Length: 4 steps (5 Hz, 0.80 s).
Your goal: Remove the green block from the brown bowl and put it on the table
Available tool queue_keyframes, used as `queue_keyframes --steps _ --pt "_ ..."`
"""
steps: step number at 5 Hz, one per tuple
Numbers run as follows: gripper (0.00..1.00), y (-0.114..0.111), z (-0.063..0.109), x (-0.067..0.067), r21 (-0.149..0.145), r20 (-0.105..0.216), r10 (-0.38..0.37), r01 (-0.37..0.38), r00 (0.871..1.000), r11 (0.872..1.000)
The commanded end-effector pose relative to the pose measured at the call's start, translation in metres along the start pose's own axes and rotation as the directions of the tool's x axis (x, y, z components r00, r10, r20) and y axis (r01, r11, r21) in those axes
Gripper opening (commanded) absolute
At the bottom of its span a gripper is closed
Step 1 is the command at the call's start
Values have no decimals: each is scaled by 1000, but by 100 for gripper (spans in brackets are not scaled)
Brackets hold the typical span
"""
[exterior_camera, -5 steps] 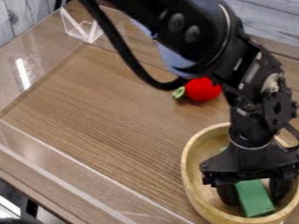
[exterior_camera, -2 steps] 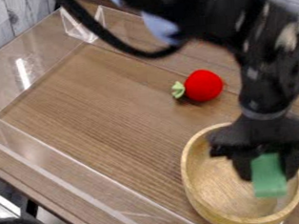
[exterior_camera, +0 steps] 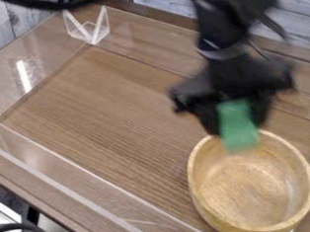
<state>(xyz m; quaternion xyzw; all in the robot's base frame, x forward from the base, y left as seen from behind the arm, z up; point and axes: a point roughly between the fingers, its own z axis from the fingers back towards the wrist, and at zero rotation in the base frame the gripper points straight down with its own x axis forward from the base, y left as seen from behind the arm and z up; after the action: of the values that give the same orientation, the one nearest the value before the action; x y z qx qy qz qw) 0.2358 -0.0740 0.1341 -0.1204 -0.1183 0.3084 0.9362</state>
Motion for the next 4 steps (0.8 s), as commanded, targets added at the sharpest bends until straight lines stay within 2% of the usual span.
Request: queue_keyframes --steps 1,2,3,4 --pt "0 23 4 34 3 51 66 -66 997 998" --pt "0 50 -1 62 24 81 77 -79 994 997" --pt "0 83 1 80 54 127 72 -80 989 995" --pt "0 103 -2 96 69 173 58 -71 983 995"
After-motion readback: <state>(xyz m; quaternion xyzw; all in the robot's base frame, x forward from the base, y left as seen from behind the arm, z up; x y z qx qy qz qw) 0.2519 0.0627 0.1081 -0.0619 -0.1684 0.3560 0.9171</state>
